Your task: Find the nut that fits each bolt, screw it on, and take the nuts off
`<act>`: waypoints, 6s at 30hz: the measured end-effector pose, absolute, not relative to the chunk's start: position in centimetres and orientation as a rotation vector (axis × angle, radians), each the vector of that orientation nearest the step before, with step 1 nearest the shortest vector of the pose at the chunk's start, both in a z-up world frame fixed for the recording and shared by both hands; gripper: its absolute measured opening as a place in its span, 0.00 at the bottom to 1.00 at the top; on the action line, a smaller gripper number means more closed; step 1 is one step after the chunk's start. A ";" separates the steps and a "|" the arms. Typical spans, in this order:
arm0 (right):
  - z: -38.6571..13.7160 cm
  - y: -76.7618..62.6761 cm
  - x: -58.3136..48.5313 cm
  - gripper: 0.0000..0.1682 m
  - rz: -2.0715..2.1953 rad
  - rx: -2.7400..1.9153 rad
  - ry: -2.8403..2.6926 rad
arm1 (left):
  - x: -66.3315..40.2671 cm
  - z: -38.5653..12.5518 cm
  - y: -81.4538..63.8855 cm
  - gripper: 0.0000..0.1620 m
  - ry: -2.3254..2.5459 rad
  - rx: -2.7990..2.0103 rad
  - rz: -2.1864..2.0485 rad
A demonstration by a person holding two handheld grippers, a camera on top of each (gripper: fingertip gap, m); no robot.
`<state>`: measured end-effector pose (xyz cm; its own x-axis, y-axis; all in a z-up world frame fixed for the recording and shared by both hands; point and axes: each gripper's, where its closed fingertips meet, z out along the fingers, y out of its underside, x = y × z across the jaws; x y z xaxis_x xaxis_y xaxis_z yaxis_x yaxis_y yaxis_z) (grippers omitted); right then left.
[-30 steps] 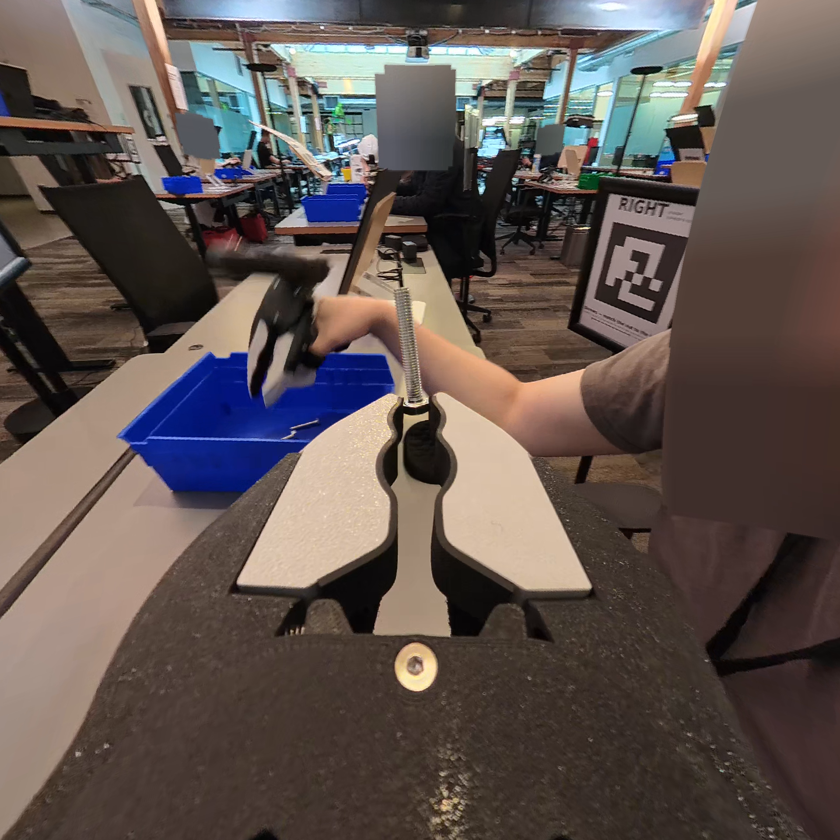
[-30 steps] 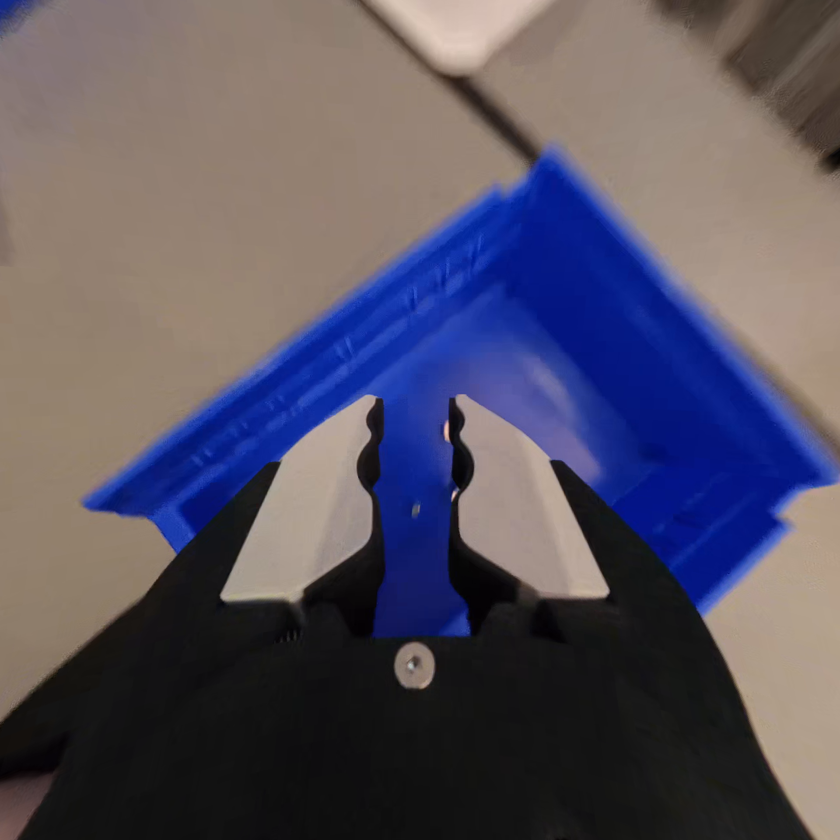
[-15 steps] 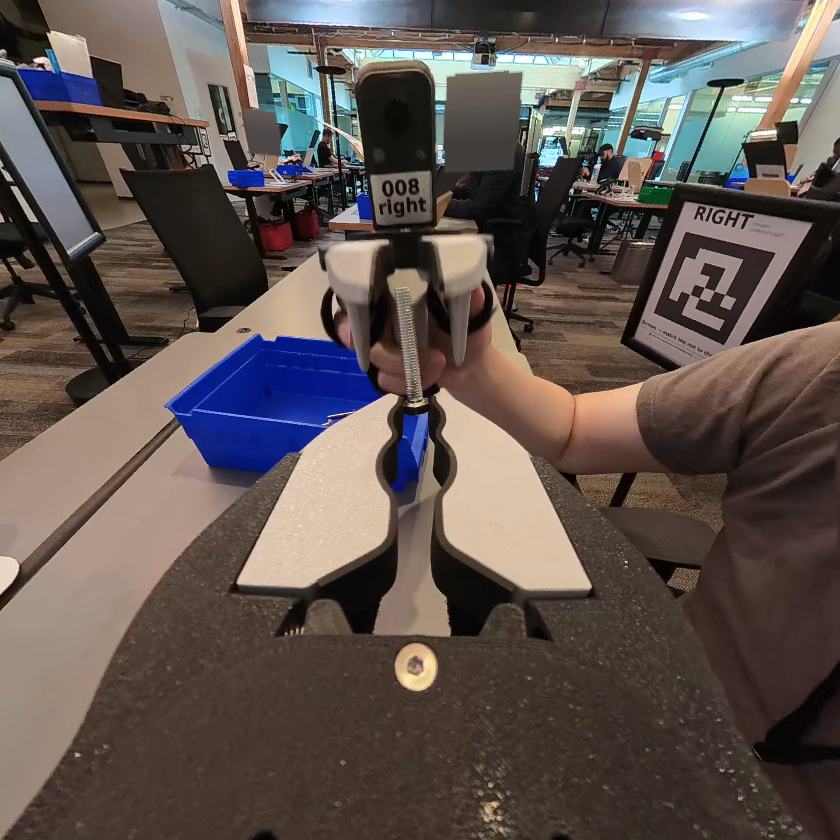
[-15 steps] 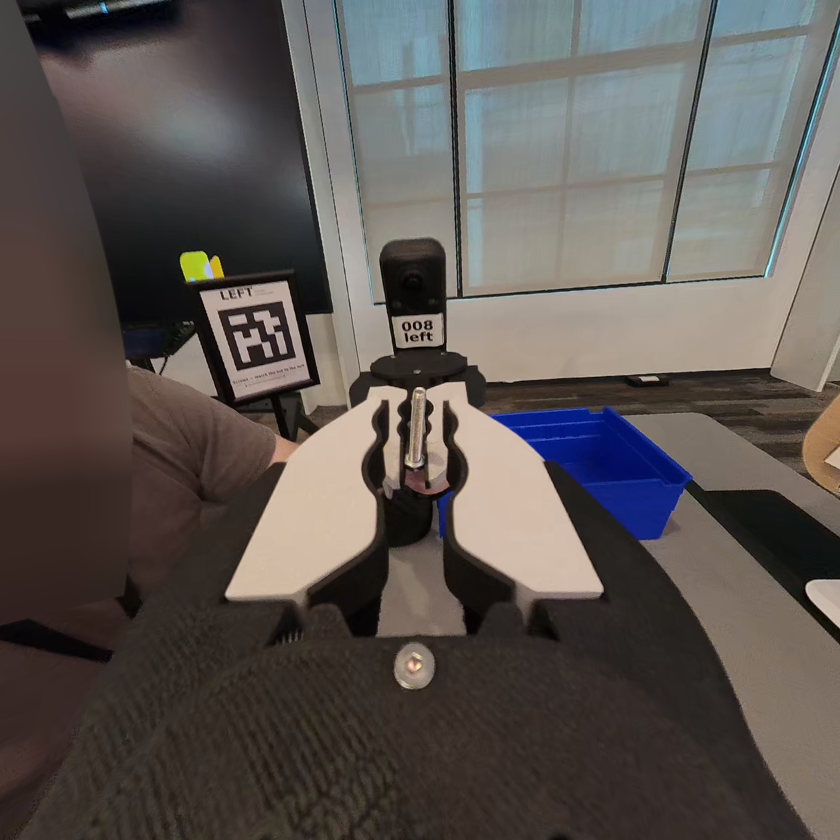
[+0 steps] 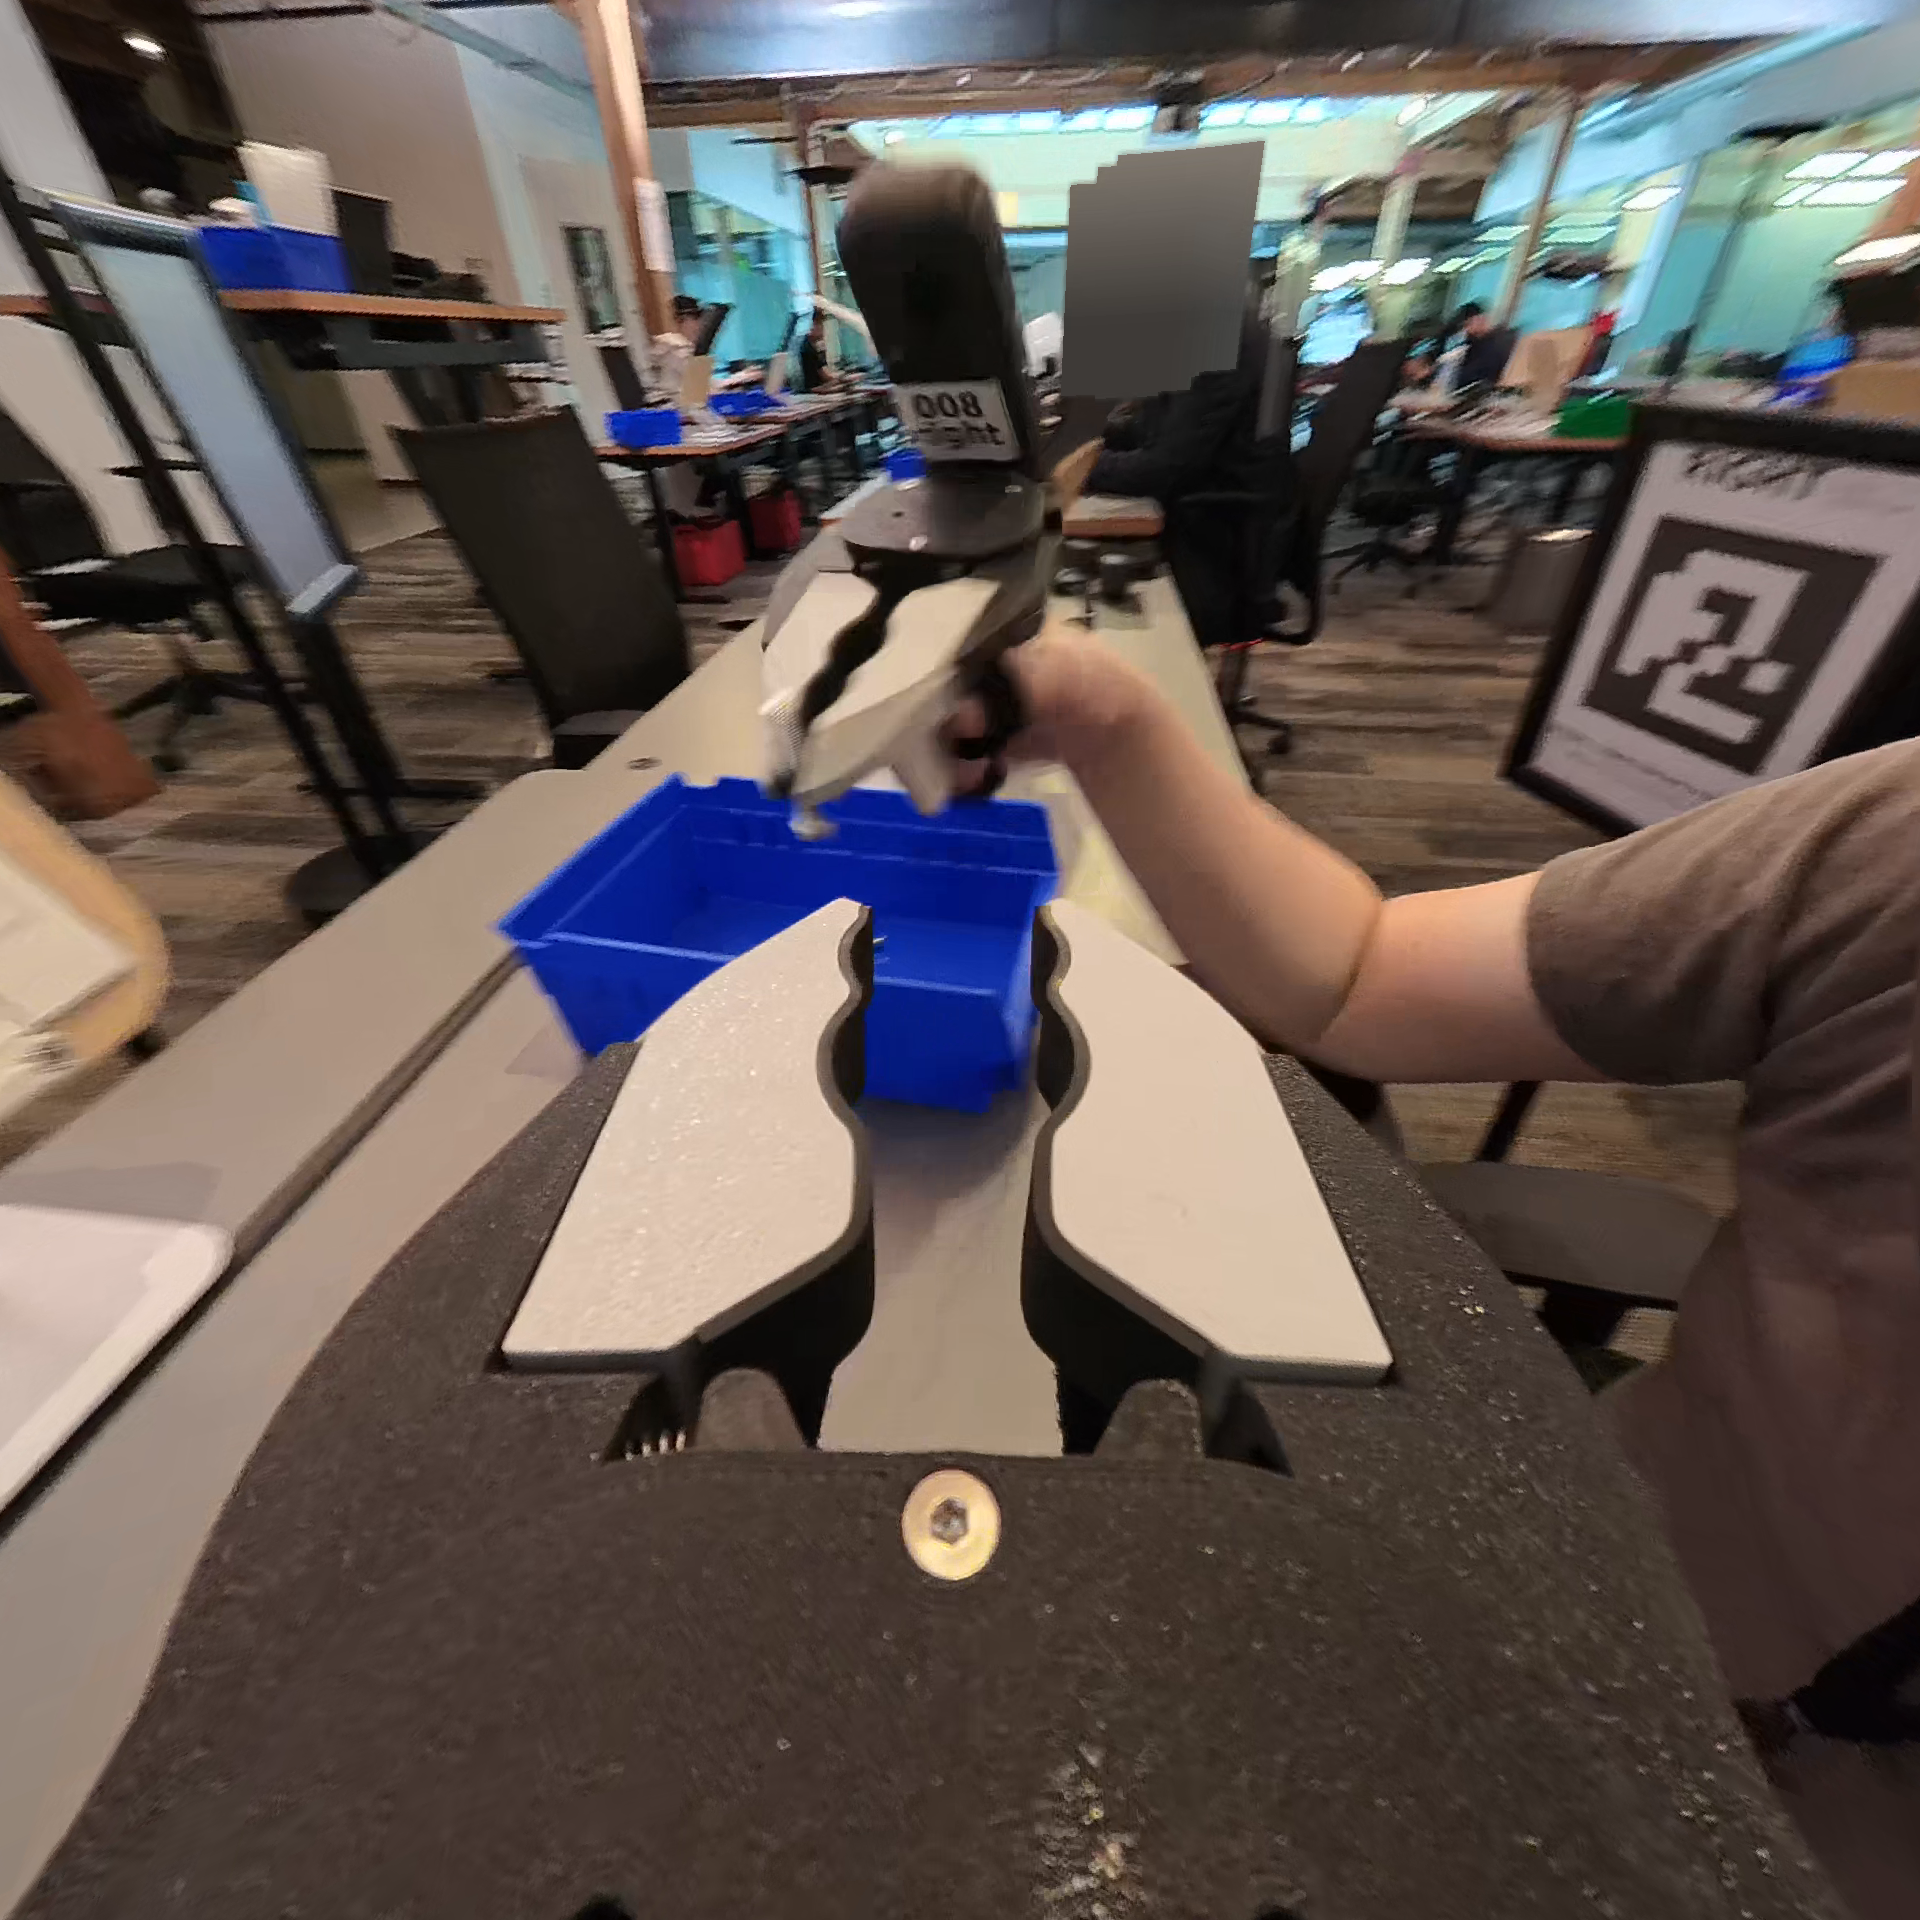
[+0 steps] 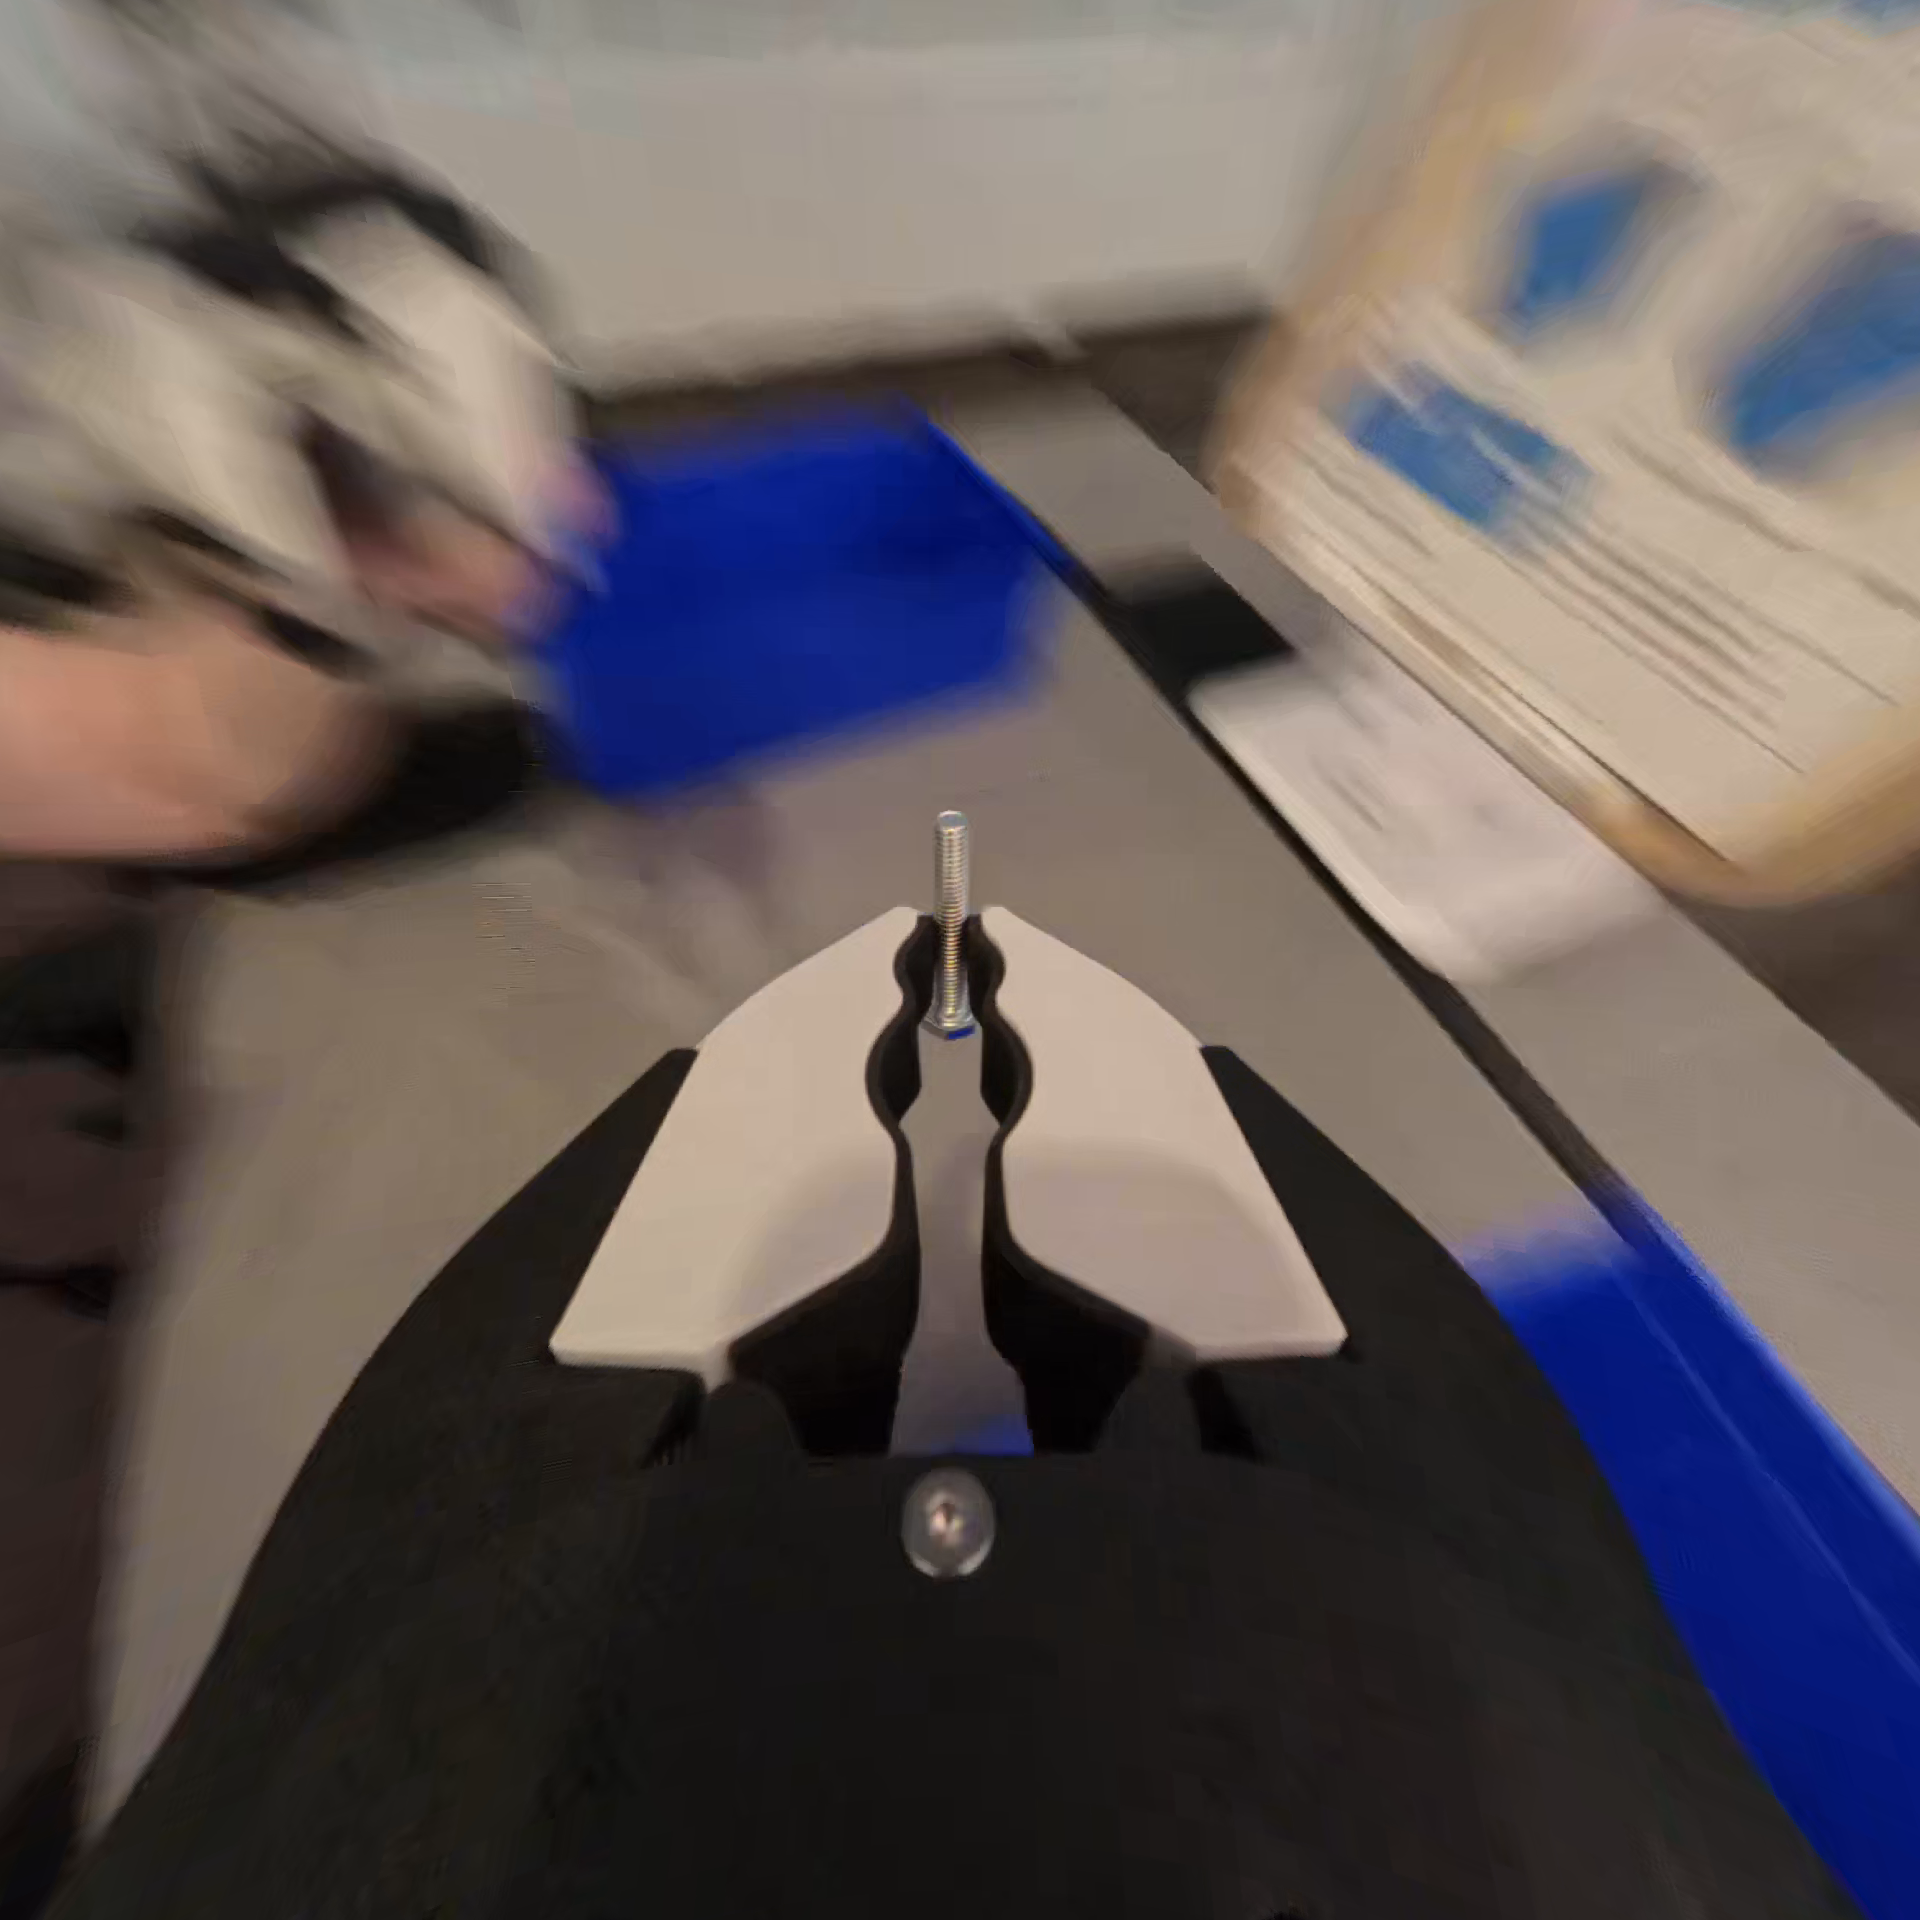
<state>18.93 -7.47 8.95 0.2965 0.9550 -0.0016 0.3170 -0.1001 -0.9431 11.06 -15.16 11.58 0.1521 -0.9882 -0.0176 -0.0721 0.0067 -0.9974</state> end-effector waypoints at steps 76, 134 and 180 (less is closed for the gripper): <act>-1.4 2.1 33.7 0.12 -0.046 -2.313 -0.835 | -17.6 -11.9 -1.5 0.14 0.371 -2.777 -0.303; -2.2 2.2 32.4 0.12 -0.113 -2.297 -0.936 | -17.8 -13.6 -1.1 0.11 0.597 -2.820 -0.150; 10.3 -13.0 9.1 0.15 1.514 -1.322 -1.132 | 9.5 9.6 -12.8 0.11 1.267 -1.310 -0.507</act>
